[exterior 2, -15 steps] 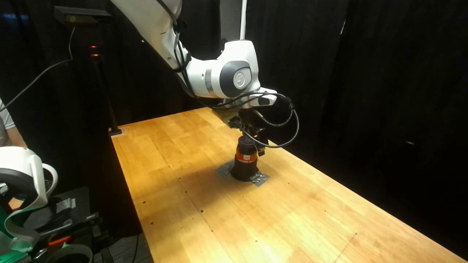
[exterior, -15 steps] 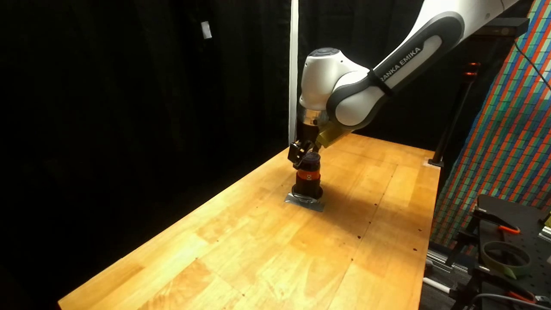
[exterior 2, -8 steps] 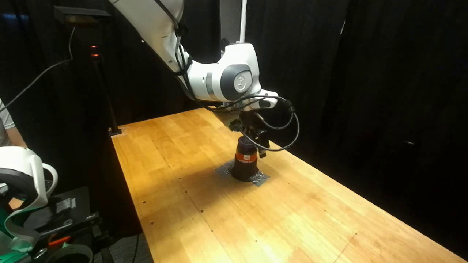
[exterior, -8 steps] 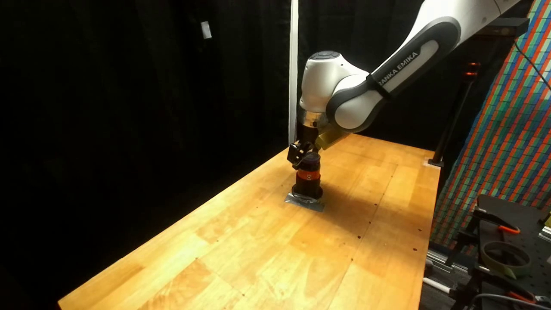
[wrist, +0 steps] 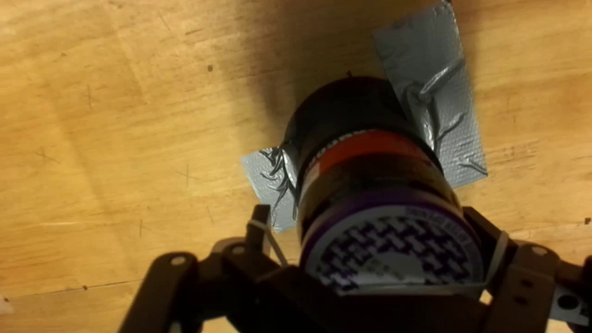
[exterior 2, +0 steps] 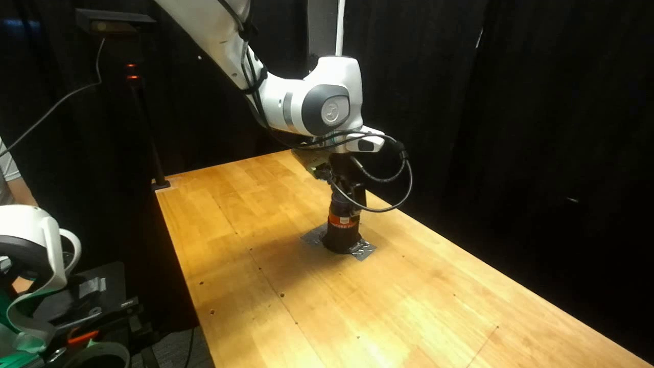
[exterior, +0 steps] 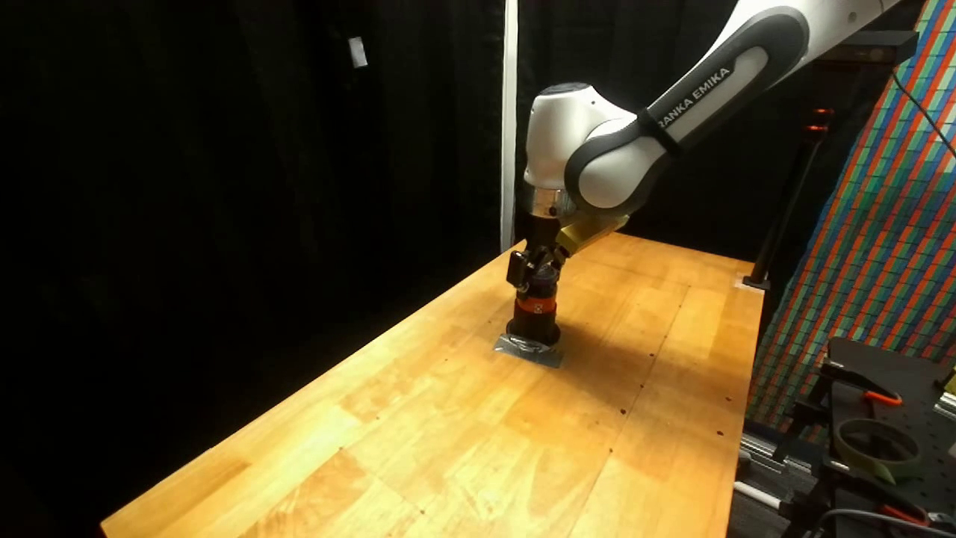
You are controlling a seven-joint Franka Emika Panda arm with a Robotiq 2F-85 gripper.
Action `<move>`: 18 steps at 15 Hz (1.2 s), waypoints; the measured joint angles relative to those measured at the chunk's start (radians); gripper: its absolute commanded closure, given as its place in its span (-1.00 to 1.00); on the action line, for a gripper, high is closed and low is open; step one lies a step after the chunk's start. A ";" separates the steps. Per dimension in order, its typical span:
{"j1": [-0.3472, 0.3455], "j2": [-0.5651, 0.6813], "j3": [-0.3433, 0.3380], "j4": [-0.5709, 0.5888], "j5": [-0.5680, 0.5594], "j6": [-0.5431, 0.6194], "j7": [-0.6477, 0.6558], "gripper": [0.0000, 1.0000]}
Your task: Put the elastic around the bottle
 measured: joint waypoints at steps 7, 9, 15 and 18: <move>-0.006 -0.104 0.013 -0.135 0.006 -0.022 -0.053 -0.50; -0.006 -0.125 0.013 -0.164 0.005 -0.021 -0.060 -0.31; -0.006 -0.181 0.017 -0.245 0.003 0.030 -0.072 0.60; -0.006 -0.216 0.019 -0.305 0.000 0.106 -0.076 0.99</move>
